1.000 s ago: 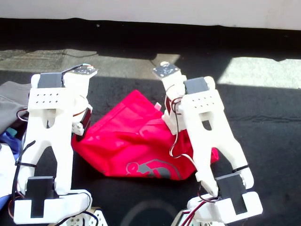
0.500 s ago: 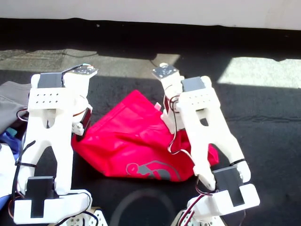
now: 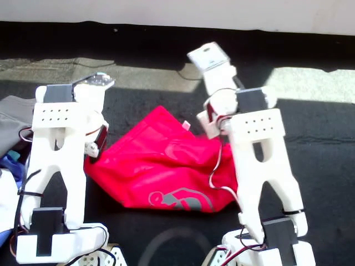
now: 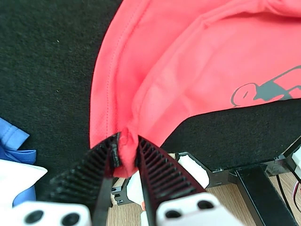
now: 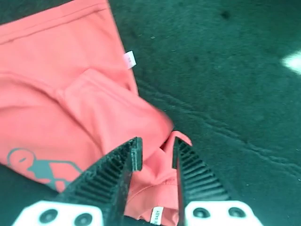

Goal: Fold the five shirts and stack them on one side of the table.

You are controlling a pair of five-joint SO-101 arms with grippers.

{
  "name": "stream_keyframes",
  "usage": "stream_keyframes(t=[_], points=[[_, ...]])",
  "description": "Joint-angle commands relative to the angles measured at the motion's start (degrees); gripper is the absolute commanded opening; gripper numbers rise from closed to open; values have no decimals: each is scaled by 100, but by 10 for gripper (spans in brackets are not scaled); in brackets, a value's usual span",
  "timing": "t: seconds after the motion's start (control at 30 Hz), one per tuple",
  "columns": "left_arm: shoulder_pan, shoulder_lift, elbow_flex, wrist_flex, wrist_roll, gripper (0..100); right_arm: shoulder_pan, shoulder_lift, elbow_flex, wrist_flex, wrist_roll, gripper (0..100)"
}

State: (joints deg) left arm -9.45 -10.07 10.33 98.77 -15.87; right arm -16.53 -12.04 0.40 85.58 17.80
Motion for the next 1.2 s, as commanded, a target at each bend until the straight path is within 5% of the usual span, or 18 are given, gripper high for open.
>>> stream_keyframes(t=[0.0,0.3,0.57,0.9,1.17], points=[[-66,-119,-488,97,26,13,207,-233,-277,-163,0,1],[-57,-119,-391,141,26,13,31,-215,989,-831,-26,174],[-75,-119,-268,158,26,13,-22,1121,1516,-1095,-26,163],[-831,-119,-277,211,9,13,-1103,391,1622,629,299,163],[-1068,-119,-268,211,-290,13,-1305,-892,2501,1174,1037,163]])
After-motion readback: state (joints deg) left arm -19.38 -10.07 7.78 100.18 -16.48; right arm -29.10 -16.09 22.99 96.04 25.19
